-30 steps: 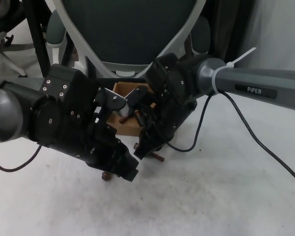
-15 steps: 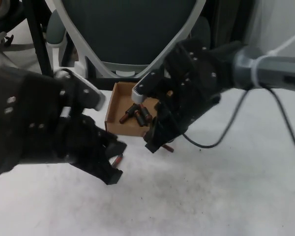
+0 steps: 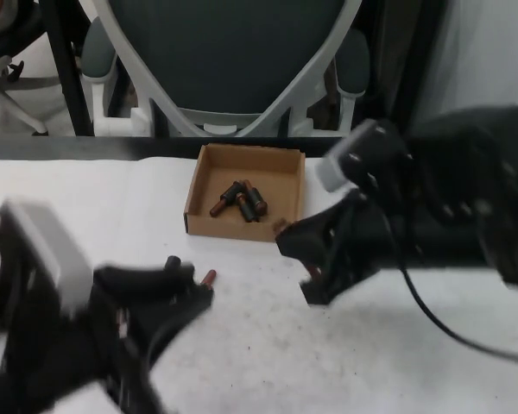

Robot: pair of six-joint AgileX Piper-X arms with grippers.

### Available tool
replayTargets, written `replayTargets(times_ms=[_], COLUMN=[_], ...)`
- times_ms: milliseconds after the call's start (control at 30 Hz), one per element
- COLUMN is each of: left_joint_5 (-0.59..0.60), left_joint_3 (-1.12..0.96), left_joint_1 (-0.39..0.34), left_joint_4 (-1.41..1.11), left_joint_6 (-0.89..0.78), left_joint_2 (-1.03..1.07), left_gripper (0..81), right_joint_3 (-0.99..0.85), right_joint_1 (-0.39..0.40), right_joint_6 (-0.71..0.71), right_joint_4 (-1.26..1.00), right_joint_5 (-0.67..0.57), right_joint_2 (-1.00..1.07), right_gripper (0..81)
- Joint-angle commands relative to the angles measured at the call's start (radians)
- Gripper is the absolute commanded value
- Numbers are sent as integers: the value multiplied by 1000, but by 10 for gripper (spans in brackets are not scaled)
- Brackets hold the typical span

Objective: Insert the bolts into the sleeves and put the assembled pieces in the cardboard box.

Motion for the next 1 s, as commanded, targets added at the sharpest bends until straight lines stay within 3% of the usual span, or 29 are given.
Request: replayTargets(times_ms=[0,200,367,600,733,967], left_joint_5=[-52,-205,-268,-305,-291,10], left_joint_3=[90,186,186,186,186,105], left_joint_1=[-54,-240,-297,-292,-240,-52], left_joint_4=[-171,-391,-384,-384,-384,-390], left_joint_6=[5,150,266,387,412,412], left_joint_2=[-38,-70,-66,-59,-13,156], left_gripper=[8,8,8,8,8,8], right_joint_3=[66,296,415,471,469,469], right_joint_1=[25,128,193,276,296,295], right_joint_6=[53,198,260,244,198,134], right_joint_4=[-140,-528,-763,-929,-973,-974], right_joint_5=[-15,-15,-6,47,50,44], right_joint_2=[-69,-222,-266,-266,-268,-268], right_gripper=[2,2,2,2,2,2])
